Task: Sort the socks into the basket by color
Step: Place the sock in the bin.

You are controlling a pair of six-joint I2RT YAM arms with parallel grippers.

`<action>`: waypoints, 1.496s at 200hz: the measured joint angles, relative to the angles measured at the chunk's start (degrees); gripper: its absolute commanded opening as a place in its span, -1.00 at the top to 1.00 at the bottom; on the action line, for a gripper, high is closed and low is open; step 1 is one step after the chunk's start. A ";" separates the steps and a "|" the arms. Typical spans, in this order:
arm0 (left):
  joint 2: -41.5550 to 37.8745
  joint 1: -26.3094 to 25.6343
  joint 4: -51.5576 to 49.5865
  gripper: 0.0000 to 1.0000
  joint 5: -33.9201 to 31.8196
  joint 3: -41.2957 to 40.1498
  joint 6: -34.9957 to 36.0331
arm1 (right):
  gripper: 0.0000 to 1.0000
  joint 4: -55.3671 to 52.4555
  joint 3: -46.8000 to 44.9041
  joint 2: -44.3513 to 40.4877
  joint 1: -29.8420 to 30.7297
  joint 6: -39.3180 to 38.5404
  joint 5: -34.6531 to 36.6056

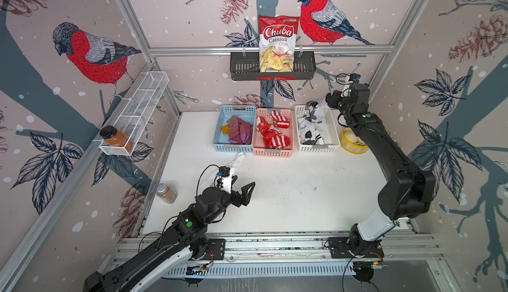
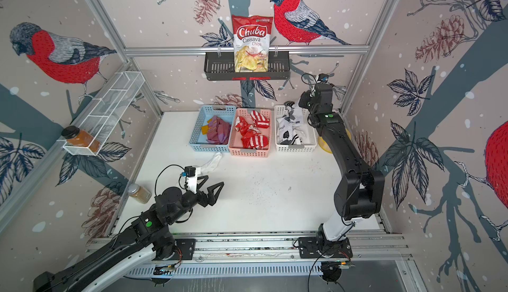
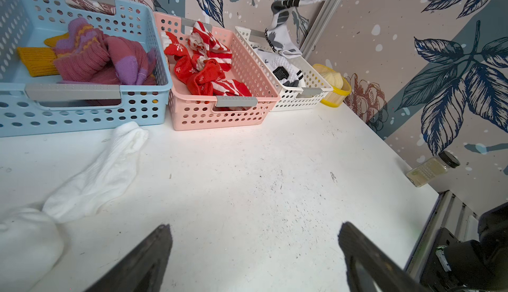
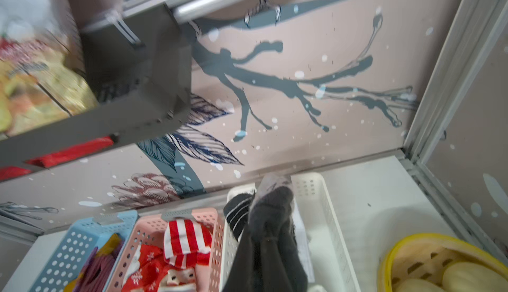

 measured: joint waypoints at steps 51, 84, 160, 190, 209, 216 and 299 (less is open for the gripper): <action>-0.42 0.00 0.00 -0.90 0.00 -0.15 0.00 | 0.93 2.40 -11.96 -0.85 0.74 2.27 5.31; -0.42 0.00 -0.11 -0.90 -0.20 -0.20 0.00 | 0.95 3.02 -14.58 0.92 1.31 3.96 7.91; -0.44 0.00 -0.15 -0.90 -0.20 -0.22 0.00 | 0.95 3.58 -19.19 4.63 2.21 6.32 9.16; -1.20 0.00 -0.22 -0.90 -0.22 -0.22 0.00 | 0.93 2.91 -18.45 7.08 2.21 7.41 7.78; -1.66 0.00 -0.31 -0.90 -0.22 -0.22 0.00 | 0.92 1.01 -15.89 9.79 2.05 7.58 6.64; -1.86 0.00 -0.42 -0.90 -0.22 -0.22 0.00 | 0.91 0.33 -14.91 10.69 2.01 7.56 6.36; -1.95 0.00 -1.36 -0.90 -0.35 -0.39 0.00 | 0.80 -5.22 -4.50 21.79 0.20 7.34 -0.87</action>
